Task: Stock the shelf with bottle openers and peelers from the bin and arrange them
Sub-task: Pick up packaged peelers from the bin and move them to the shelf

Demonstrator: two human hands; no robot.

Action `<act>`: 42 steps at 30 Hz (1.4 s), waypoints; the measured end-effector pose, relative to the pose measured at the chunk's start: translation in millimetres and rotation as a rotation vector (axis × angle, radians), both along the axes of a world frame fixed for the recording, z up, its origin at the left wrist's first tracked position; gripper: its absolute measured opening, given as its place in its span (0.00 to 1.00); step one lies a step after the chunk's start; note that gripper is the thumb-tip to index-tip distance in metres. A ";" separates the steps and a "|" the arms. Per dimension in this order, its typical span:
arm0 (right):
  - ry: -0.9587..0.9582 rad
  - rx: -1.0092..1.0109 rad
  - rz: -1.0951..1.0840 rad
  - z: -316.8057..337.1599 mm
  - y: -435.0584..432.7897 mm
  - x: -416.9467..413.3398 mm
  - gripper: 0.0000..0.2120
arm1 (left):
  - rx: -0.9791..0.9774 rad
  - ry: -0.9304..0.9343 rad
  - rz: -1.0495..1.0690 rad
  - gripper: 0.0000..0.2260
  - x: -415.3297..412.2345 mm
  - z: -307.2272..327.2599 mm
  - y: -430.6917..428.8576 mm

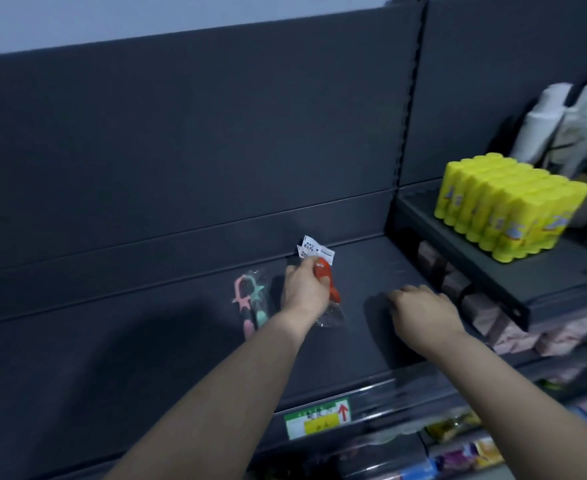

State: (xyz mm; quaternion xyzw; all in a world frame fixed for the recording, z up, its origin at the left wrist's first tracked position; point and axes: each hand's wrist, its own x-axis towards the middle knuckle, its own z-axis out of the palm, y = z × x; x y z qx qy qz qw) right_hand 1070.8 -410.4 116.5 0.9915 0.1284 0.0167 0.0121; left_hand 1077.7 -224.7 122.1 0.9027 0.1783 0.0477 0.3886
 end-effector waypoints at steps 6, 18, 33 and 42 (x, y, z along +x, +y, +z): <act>0.056 0.052 0.082 -4.7 -13.8 7.2 0.12 | 0.504 0.179 -0.070 0.21 6.9 -11.2 -14.9; -0.177 0.142 0.201 19.0 1.7 10.8 0.12 | 0.417 0.092 0.051 0.19 -8.9 -3.0 3.3; -0.103 0.229 0.972 7.8 210.7 -149.0 0.17 | 0.412 0.092 0.713 0.11 -314.9 -4.7 152.0; 0.098 0.154 1.297 -17.4 313.7 -359.7 0.13 | 0.230 0.373 0.980 0.11 -583.9 -35.1 192.5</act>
